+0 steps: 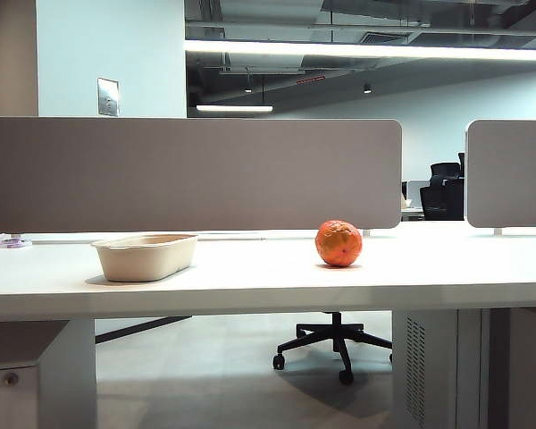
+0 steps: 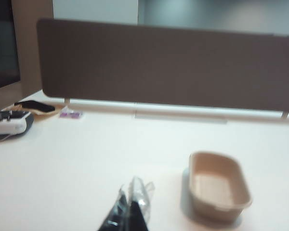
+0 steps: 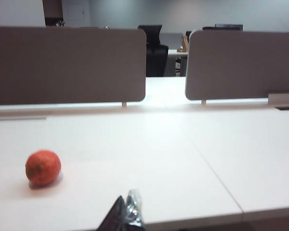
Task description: Pick up the orange and place it into the paper lunchbox.
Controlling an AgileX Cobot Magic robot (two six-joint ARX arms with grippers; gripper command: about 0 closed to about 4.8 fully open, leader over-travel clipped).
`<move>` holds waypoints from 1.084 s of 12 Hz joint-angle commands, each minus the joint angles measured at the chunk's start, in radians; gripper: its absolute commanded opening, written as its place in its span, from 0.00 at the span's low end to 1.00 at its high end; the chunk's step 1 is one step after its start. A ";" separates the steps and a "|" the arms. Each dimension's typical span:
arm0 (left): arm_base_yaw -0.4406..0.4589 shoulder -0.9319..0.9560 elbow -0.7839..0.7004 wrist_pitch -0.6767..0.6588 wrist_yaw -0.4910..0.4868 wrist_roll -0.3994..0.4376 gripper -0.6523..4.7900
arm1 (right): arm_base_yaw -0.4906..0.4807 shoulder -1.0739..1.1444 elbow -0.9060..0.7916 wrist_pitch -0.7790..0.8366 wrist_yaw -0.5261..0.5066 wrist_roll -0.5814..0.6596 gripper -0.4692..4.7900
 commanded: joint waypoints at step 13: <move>-0.481 0.875 0.803 -0.347 0.075 0.024 0.11 | 0.139 1.297 0.634 0.490 -0.386 0.004 0.83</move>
